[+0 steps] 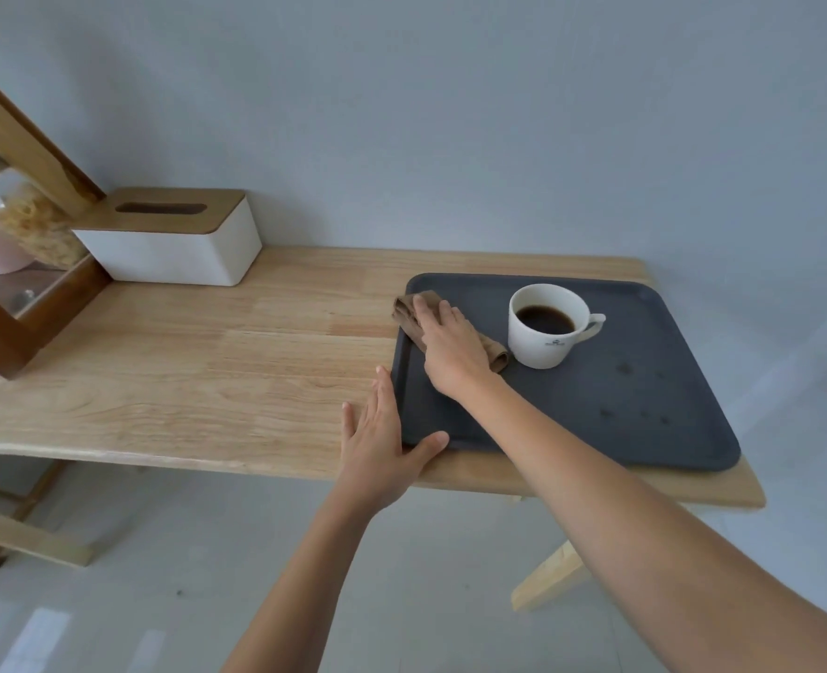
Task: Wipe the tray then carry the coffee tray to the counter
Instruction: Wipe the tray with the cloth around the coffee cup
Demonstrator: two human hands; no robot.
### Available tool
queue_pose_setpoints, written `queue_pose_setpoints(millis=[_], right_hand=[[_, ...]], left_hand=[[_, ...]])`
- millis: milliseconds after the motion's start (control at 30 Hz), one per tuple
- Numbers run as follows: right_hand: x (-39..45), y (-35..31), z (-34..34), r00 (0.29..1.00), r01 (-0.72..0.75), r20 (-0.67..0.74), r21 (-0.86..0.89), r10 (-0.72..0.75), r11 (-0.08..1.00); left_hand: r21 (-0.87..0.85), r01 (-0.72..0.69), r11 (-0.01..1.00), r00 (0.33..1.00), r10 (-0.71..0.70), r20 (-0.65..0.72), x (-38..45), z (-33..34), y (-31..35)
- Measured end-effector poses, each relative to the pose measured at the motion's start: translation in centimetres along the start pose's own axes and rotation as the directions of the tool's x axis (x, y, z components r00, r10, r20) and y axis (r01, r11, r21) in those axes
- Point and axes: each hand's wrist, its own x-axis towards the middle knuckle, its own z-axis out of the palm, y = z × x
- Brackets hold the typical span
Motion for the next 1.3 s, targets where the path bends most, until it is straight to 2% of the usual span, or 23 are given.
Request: queue_pose_setpoints(millis=[167, 333, 467, 667, 933, 1133, 1300], right_hand=[[-5.3, 1.6, -0.9, 0.989, 0.136, 0.049, 0.049, -0.138, 0.990], [-9.0, 4.9, -1.6, 0.948, 0.304, 0.069, 0.089, -0.310, 0.948], [-10.4, 8.2, -2.9, 0.922, 0.357, 0.104, 0.143, -0.373, 0.923], [-12.5, 13.0, -5.2, 0.925, 0.346, 0.124, 0.108, -0.358, 0.932], [-14.9, 18.5, -8.0, 0.973, 0.191, 0.121, 0.069, -0.198, 0.979], [-14.6, 16.9, -6.8, 0.997, 0.072, 0.021, 0.078, -0.074, 0.994], [-14.2, 13.8, -6.1, 0.987, 0.154, 0.037, 0.088, -0.157, 0.984]], left_hand=[[-0.015, -0.029, 0.999, 0.999, 0.029, -0.028, 0.0, 0.4, -0.1], [-0.033, -0.039, 0.999, 0.999, 0.038, -0.017, 0.2, 0.3, -0.5], [-0.022, -0.037, 0.999, 0.999, 0.037, -0.011, 0.4, 0.2, -0.7], [-0.014, -0.041, 0.999, 0.999, 0.041, 0.008, 0.6, 0.1, -0.9], [-0.014, -0.050, 0.999, 0.999, 0.050, 0.017, 0.8, -0.1, -1.1], [-0.014, -0.024, 1.000, 0.999, 0.024, 0.026, 0.7, -0.1, -0.9], [0.013, -0.014, 1.000, 0.999, 0.013, 0.034, 0.7, 0.3, -0.8]])
